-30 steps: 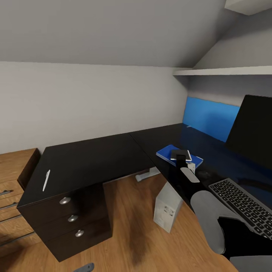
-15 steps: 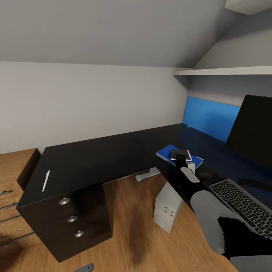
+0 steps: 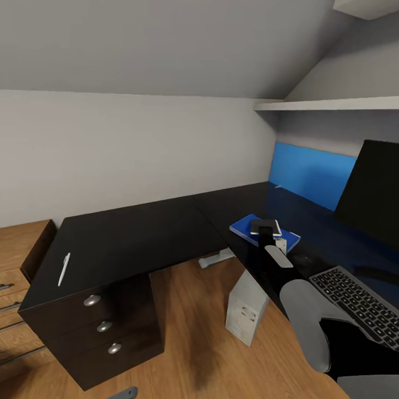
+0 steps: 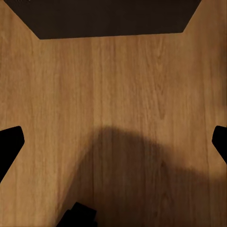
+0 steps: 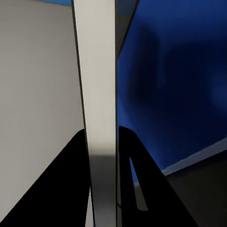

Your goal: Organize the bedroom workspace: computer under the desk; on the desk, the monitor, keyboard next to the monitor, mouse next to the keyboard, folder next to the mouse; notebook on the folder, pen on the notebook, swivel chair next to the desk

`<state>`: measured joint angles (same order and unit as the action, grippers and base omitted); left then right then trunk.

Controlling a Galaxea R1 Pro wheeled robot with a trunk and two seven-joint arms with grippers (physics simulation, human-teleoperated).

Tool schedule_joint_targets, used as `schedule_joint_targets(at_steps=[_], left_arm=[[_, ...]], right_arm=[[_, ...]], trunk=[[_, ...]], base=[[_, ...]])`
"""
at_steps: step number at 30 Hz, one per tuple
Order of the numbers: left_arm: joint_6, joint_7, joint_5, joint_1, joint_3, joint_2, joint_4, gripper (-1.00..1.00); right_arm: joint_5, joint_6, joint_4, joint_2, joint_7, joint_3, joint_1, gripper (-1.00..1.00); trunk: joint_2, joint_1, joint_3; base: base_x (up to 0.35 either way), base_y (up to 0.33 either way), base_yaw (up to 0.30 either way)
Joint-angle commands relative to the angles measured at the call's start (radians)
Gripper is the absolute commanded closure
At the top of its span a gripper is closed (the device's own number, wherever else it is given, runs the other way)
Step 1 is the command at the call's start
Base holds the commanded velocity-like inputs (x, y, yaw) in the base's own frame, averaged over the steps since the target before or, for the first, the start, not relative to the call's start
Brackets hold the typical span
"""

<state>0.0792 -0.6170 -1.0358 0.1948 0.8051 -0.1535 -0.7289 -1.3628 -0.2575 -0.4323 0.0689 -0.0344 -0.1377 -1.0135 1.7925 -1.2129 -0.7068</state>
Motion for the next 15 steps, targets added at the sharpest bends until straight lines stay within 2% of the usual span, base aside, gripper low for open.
schedule_joint_targets(at_steps=[1, 5, 10, 15], left_arm=[[0.008, -0.006, -0.010, 0.002, 0.008, -0.001, -0.001, -1.00], [0.008, -0.006, -0.010, 0.002, 0.008, -0.001, -0.001, -1.00], [0.008, -0.006, -0.011, 0.002, 0.008, -0.001, -0.001, -1.00], [0.008, -0.006, -0.012, 0.002, 0.008, -0.001, -0.001, -1.00]], right_arm=[[-0.010, -0.003, -0.001, 0.000, 0.002, 0.000, 0.000, 1.00], [-0.011, -0.003, -0.002, -0.005, 0.002, 0.000, 0.000, 1.00], [-0.012, -0.003, -0.001, -0.006, 0.003, 0.000, 0.000, 1.00], [-0.012, -0.003, -0.002, -0.006, 0.004, 0.000, 0.000, 1.00]], trunk=[[0.001, 0.000, -0.001], [0.001, 0.000, -0.001], [0.001, 0.000, -0.001], [0.001, 0.000, -0.001]], base=[[0.013, 0.000, 0.000], [0.019, 0.000, 0.000], [0.158, 0.000, 0.000], [0.045, 0.000, 0.000]])
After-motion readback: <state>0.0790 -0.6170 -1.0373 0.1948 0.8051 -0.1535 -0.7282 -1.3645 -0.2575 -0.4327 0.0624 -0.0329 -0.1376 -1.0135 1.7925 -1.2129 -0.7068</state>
